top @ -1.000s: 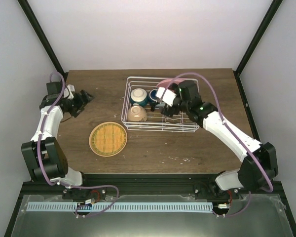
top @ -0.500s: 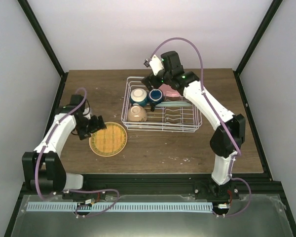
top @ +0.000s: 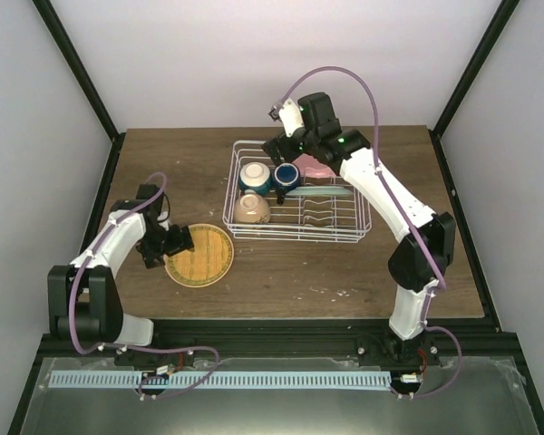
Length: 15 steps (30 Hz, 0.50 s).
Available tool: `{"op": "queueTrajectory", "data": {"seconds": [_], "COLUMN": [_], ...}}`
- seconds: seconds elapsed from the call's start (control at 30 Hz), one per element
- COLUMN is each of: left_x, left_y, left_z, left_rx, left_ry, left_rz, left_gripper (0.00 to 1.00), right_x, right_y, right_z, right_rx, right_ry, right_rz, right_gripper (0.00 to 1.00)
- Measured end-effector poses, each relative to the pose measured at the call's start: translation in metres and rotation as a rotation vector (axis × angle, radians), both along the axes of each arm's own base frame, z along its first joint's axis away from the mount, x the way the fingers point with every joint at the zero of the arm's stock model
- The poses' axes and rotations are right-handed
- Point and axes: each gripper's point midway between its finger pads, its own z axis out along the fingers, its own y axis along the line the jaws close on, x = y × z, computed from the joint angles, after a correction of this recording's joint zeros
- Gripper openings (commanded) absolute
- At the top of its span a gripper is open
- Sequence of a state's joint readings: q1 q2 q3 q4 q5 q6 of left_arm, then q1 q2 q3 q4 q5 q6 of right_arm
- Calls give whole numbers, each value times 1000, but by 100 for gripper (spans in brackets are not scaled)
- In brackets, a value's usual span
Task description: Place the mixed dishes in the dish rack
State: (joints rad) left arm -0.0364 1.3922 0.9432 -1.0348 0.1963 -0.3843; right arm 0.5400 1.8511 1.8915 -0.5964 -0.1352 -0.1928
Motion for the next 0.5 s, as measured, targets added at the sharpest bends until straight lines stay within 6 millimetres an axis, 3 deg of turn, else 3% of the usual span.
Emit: {"op": "queueTrajectory", "data": {"seconds": [0.5], "left_x": [20], "left_y": [1], "left_z": [-24], "left_rx": [12], "left_ry": [-15], "left_rz": [-4], "left_gripper": [94], "right_x": [-5], "right_y": [-11], "right_z": [4], "right_rx": [-28], "right_ry": [-17], "right_rz": [-25], "right_gripper": [100]}}
